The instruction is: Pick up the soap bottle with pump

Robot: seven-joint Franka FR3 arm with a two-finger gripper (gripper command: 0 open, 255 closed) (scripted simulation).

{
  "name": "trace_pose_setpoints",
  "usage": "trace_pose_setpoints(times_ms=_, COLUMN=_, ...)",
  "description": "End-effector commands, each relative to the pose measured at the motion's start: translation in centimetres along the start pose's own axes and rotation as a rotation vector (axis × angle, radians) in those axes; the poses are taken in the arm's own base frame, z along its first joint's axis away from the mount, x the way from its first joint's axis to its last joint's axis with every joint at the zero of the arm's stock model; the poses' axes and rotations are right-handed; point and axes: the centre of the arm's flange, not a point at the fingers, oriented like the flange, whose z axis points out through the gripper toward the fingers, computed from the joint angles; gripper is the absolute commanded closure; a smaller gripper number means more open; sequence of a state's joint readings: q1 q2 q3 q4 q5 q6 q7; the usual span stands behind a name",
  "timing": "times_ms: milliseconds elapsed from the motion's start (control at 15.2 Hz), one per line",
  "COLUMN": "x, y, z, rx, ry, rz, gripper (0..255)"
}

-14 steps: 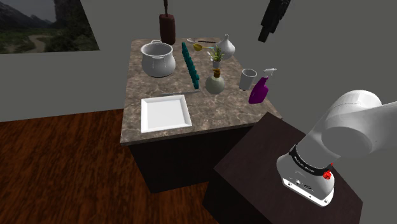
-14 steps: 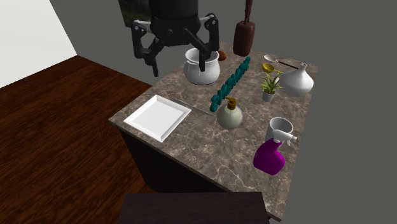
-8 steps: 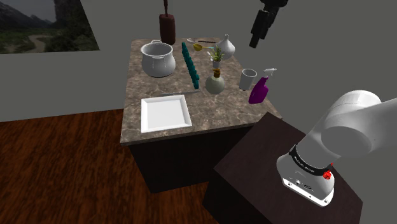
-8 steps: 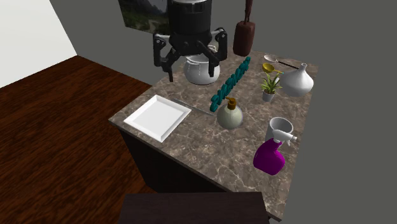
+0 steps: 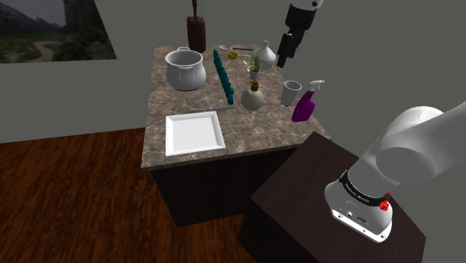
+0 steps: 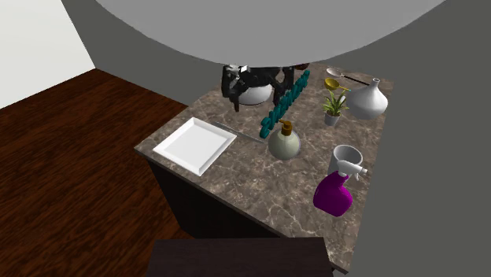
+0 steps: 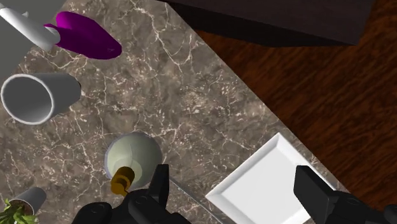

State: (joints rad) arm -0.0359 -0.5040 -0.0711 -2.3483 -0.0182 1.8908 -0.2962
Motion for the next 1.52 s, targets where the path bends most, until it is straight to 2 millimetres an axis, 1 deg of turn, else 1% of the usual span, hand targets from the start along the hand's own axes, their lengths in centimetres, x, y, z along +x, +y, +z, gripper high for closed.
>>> trace_pose_setpoints(times_ms=0, x=1.3, y=1.8, z=1.8, rx=-0.001, ry=0.0, rz=-0.003, gripper=0)
trace_pose_setpoints(times_ms=1386, x=14.4, y=16.8, z=21.3, rx=0.007, ry=-0.013, rz=-0.03, gripper=0)
trace_pose_setpoints(times_ms=1452, x=14.8, y=17.2, z=21.8, rx=0.007, ry=-0.013, rz=-0.031, gripper=0)
